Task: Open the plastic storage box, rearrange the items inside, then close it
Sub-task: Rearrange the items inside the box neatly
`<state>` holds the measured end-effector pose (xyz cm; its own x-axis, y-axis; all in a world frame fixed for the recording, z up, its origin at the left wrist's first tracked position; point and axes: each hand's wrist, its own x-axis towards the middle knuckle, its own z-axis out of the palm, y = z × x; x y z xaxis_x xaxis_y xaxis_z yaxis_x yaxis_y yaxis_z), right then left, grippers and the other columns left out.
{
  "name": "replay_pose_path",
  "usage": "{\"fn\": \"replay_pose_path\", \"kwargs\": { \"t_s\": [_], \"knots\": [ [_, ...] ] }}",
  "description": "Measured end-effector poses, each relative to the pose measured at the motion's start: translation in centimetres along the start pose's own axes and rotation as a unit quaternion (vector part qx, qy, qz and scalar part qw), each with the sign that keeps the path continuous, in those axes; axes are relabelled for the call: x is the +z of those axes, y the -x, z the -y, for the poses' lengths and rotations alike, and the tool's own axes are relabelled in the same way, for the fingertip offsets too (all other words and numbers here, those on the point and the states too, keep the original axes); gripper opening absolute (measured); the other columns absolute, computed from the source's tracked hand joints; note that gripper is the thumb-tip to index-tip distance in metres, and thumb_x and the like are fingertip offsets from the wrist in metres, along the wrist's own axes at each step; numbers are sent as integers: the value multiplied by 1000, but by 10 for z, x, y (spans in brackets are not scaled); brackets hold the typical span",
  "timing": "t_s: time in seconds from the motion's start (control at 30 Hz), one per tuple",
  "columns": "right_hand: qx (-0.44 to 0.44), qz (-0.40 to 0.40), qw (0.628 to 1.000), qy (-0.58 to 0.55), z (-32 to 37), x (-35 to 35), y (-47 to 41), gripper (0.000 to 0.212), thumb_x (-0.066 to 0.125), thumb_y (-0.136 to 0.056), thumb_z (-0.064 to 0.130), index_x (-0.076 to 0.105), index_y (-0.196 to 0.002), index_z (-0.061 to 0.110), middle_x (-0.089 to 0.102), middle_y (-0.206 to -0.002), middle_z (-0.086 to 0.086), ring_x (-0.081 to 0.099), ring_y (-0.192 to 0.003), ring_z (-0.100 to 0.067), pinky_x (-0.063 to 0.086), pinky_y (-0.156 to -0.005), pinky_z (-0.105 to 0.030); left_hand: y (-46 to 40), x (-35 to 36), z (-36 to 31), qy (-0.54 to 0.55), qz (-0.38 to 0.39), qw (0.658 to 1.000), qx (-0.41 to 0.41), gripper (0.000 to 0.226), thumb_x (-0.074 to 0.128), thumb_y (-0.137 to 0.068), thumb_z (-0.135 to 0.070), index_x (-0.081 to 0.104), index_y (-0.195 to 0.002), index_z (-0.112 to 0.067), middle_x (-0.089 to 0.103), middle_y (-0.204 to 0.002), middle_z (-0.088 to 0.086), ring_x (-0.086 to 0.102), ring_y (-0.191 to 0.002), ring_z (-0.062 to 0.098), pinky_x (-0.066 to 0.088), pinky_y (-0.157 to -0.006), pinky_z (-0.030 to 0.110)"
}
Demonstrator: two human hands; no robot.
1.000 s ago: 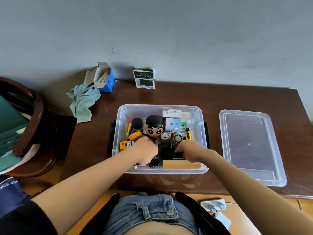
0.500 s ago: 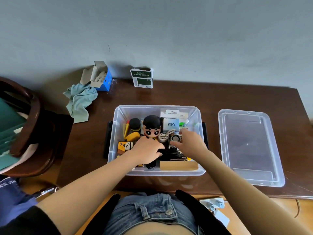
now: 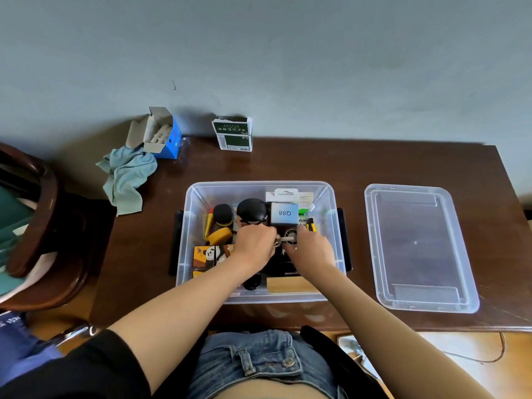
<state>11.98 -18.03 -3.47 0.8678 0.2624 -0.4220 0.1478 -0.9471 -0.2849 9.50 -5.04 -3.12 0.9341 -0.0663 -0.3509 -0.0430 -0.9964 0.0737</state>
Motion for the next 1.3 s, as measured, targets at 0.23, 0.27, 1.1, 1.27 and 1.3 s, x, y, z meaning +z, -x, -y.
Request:
{"fn": "replay_pose_path", "kwargs": {
  "t_s": [0.23, 0.27, 1.1, 1.27, 1.3],
  "knots": [
    [26, -9, 1000, 6, 4, 6, -3, 30, 56, -92, 37, 52, -102, 9, 67, -93, -8, 65, -85, -28, 37, -54, -29, -2, 2, 11, 29, 2, 1000, -9, 19, 54, -93, -24, 64, -106, -14, 68, -99, 7, 64, -91, 27, 51, -72, 33],
    [26, -8, 1000, 9, 4, 7, -3, 30, 56, -92, 37, 52, -104, 9, 67, -94, -8, 65, -85, -28, 38, -55, -29, -2, 3, 9, 35, 2, 999, -13, 19, 53, -94, -24, 63, -107, -13, 68, -100, 8, 64, -92, 27, 53, -73, 34],
    [68, -224, 944, -232, -56, -15, 32, 30, 59, -91, 24, 64, -117, 12, 64, -118, -4, 57, -107, -21, 48, -88, -36, 75, -6, 100, 293, -182, 886, -309, 53, 49, -97, -31, 38, -143, -8, 35, -146, 17, 34, -135, 31, 35, -104, 46],
    [82, -234, 938, -244, -56, -9, 34, 28, 58, -92, 27, 68, -114, 13, 68, -108, -5, 60, -93, -20, 42, -73, -25, 73, -2, 107, 392, -151, 858, -296, 44, 44, -100, -27, 44, -141, -11, 43, -144, 13, 41, -133, 27, 34, -107, 40],
    [85, -236, 936, -247, -57, -8, 34, 28, 58, -92, 27, 68, -114, 12, 69, -104, -7, 58, -86, -19, 39, -68, -23, 71, -4, 106, 395, -151, 857, -296, 43, 44, -100, -26, 44, -141, -11, 44, -144, 12, 41, -133, 27, 34, -106, 40]
  ]
}}
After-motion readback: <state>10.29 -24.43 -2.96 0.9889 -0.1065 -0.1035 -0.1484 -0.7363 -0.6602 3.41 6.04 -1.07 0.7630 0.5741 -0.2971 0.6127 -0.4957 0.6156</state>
